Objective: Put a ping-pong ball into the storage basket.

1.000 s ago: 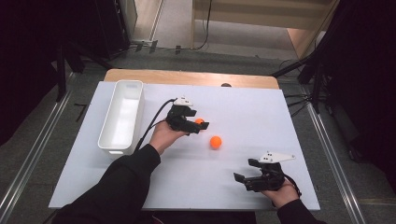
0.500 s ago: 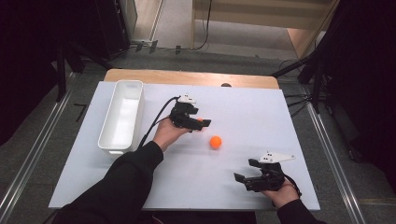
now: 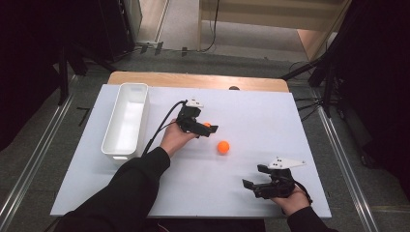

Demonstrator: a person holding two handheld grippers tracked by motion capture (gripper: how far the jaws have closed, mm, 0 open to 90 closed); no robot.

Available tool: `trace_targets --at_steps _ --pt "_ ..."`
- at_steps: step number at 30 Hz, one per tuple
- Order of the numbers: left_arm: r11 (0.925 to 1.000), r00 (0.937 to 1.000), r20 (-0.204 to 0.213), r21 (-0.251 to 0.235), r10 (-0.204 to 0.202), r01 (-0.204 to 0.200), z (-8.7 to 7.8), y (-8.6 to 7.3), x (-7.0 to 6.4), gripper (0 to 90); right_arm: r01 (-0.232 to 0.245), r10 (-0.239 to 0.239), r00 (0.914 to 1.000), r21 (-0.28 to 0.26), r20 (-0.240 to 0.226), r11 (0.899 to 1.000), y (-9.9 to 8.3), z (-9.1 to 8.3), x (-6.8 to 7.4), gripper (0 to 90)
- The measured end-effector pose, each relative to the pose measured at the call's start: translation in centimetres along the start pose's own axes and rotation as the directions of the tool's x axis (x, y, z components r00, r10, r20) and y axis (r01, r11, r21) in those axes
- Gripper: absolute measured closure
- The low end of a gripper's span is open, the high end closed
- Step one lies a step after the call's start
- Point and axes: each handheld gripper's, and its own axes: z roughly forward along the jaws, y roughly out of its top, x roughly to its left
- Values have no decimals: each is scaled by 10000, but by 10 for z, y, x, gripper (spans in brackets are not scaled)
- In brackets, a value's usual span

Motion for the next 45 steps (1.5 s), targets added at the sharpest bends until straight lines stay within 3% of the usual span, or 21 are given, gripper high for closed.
trace_targets --at_steps 6,21,26,31,34,45 --pt "9999 10000 93 -146 15 -14 4 -4 0 0 3 -3 10000 1 -6 10000 0 0 0 115" --pt "9998 10000 -74 218 11 -9 16 -16 -1 0 65 -64 10000 11 -63 10000 0 0 1 116" --pt "9977 9989 -341 607 321 -300 19 -20 0 0 79 -79 10000 19 -60 10000 0 0 1 115" --pt "9949 9980 -525 968 340 -288 25 -24 -1 0 68 -67 10000 63 -72 10000 0 0 1 115" --pt "9893 9950 -678 1312 731 -638 27 -26 -2 0 85 -85 10000 -59 -40 9999 0 -1 1 115" --pt "9864 9896 -1085 1446 948 -787 30 -27 -6 4 143 -143 9998 -33 -103 9999 0 -1 1 116"
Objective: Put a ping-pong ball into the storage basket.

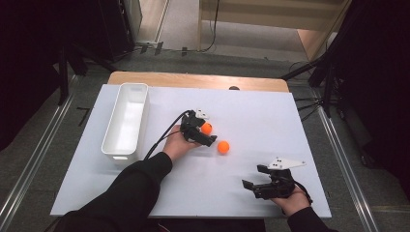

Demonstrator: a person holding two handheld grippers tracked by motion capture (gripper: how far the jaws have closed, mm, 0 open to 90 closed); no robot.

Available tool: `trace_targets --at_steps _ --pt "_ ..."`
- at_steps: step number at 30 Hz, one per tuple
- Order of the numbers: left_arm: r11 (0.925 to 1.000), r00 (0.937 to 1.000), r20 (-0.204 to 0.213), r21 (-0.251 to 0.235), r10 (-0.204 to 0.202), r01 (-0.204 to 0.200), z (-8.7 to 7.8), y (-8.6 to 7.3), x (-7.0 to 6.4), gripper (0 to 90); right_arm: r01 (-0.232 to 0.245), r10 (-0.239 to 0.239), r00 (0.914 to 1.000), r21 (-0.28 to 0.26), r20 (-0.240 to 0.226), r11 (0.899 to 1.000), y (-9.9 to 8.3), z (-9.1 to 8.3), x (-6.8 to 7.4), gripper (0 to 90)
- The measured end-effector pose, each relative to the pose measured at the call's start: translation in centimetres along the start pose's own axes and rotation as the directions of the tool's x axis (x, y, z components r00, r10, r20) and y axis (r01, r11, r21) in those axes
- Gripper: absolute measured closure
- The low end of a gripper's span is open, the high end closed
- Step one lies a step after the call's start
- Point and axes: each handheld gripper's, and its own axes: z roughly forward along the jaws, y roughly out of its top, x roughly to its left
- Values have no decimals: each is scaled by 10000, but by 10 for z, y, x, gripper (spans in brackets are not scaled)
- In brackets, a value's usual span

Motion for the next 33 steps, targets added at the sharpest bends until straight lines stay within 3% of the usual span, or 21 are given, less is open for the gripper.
trace_targets --at_steps 5,13,20,26,33 --pt "9997 9990 -376 95 247 -244 1 0 -4 28 -47 47 10000 -18 39 10000 0 0 0 116" --pt "9994 9989 -322 140 327 -322 0 0 -4 43 -19 19 10000 7 -47 10000 0 0 1 116" --pt "9992 9988 -275 -73 396 -398 -2 -1 -5 139 29 -29 10000 -11 -23 10000 0 0 1 115" --pt "9992 9989 -258 -134 379 -383 -4 -2 -6 169 -16 16 10000 47 1 10000 0 1 1 116" --pt "9991 9989 -471 -417 11 -31 -7 -5 -4 338 93 -93 9999 89 -49 9999 0 2 2 116"
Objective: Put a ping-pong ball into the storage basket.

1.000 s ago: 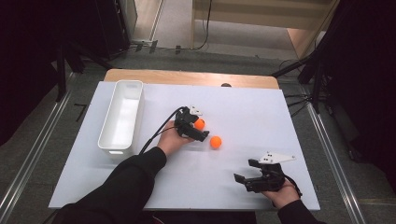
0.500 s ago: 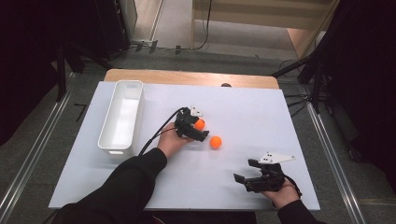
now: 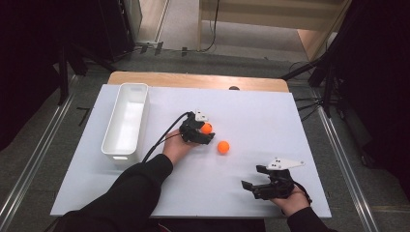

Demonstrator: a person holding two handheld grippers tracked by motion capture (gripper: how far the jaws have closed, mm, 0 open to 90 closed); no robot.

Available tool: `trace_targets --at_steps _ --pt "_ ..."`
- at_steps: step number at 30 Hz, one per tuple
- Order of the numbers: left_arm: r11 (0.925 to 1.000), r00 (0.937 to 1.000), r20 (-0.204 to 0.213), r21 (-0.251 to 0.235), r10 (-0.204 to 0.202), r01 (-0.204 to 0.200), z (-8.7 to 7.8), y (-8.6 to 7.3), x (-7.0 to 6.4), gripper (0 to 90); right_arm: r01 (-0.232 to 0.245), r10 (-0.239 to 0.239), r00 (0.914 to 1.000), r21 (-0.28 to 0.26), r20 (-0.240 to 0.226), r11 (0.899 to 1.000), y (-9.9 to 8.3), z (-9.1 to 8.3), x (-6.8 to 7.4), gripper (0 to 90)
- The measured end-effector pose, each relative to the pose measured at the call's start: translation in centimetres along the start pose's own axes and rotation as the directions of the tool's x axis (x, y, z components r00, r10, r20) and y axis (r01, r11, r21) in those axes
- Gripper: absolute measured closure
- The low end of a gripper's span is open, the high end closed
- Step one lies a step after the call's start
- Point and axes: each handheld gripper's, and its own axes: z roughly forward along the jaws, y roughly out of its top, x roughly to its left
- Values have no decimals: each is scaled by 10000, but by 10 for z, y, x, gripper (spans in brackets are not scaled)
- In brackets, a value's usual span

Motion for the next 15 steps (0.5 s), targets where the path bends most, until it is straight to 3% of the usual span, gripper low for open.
trace_targets --at_steps 5,9,15 --pt "10000 10000 -42 -34 80 -80 -1 -1 -1 404 -32 32 10000 89 11 10000 0 0 0 116" --pt "9999 9999 -65 -106 -94 93 -3 -2 1 488 -36 35 10000 88 6 10000 0 1 0 116" --pt "9998 9999 9 -138 -142 142 -3 -2 1 501 6 -7 10000 92 45 10000 0 2 -1 115"
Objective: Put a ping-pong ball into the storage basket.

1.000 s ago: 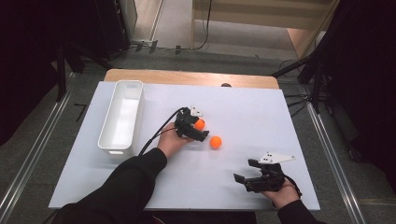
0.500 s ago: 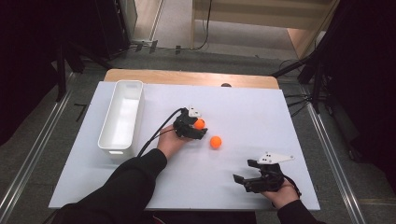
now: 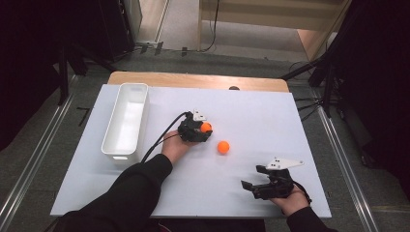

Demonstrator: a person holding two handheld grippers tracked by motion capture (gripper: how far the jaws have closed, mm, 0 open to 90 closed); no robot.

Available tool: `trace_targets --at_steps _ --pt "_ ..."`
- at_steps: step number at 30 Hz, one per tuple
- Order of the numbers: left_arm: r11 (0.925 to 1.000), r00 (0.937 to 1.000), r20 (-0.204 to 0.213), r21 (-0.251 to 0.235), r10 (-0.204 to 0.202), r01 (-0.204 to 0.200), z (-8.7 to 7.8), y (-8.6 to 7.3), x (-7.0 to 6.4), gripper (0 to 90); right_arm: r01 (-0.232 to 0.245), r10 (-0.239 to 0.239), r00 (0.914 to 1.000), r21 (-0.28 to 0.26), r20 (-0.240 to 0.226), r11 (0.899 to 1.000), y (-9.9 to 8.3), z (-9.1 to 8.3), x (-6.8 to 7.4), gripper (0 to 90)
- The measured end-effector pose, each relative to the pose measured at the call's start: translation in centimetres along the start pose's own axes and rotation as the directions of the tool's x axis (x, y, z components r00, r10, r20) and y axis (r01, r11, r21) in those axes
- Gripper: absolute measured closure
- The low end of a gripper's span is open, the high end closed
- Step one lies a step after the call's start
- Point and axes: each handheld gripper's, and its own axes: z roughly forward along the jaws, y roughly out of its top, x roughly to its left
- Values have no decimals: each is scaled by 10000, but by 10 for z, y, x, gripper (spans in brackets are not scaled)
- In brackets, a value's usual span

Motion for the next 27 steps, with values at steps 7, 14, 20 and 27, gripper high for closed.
trace_targets --at_steps 7,14,20,27 --pt "10000 9999 115 58 -46 45 -2 1 1 502 -74 74 10000 28 -17 10000 0 -1 0 116" --pt "9999 9995 291 -76 -131 133 -8 5 0 502 9 -9 10000 -24 1 10000 0 -1 0 116" --pt "9997 9995 287 -192 -158 164 -19 10 0 503 29 -28 10000 -70 13 10000 0 -2 0 116" --pt "9993 9982 583 -343 -116 136 -33 20 -3 502 42 -42 10000 -49 -21 10000 0 -2 1 115"
